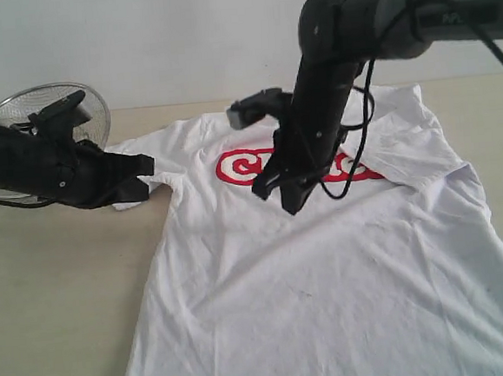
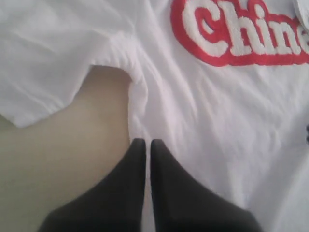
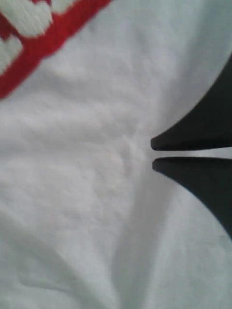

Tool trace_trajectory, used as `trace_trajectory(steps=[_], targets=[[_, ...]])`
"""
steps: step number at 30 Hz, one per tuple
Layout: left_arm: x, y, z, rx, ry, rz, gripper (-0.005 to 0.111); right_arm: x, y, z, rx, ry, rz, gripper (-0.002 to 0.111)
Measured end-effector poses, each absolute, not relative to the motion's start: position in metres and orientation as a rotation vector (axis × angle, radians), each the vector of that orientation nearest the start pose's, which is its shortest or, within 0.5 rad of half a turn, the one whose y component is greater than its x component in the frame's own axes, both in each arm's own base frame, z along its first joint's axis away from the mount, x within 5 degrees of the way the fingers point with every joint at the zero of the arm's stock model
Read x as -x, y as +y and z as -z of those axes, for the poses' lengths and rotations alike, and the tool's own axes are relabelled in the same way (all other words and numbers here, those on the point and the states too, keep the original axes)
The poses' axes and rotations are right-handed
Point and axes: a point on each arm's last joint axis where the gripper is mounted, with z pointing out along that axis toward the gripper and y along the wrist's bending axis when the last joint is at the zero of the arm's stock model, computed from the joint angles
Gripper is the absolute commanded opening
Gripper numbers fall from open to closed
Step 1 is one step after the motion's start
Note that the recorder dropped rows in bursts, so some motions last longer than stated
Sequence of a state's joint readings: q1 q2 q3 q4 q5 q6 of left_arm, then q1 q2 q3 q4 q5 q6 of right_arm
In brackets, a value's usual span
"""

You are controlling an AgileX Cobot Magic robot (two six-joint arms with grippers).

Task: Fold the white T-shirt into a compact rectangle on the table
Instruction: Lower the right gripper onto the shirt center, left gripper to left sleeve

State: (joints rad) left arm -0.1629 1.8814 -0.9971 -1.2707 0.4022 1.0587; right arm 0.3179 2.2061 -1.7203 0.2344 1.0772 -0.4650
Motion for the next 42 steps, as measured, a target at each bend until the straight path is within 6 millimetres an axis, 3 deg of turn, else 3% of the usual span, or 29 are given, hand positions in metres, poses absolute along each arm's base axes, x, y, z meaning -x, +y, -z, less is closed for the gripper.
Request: trace_trajectory(steps=[5,14,26,33,36,42], targets=[[-0.361,-0.088,-0.150,0.038,2.466,0.603,0.005,-0.397,0.168,-0.128,0.975,2.869,-0.263,0.000],[-0.346,-0.081,-0.131,0.184,2.501,0.572,0.005,-0.368,0.153,-0.128,0.836,2.755,-0.202,0.000],[-0.347,-0.066,-0.116,0.301,2.512,0.373,0.005,-0.369,0.153,-0.129,0.822,2.736,-0.201,0.000],[-0.366,-0.069,-0.109,0.246,2.503,0.350,0.006,-0.369,0.153,-0.129,0.822,2.736,-0.201,0.000],[-0.374,-0.069,-0.109,0.215,2.490,0.333,0.019,-0.369,0.154,-0.129,0.820,2.736,-0.203,0.000],[-0.378,-0.069,-0.108,0.155,2.487,0.307,0.068,-0.369,0.154,-0.129,0.820,2.736,-0.203,0.000]])
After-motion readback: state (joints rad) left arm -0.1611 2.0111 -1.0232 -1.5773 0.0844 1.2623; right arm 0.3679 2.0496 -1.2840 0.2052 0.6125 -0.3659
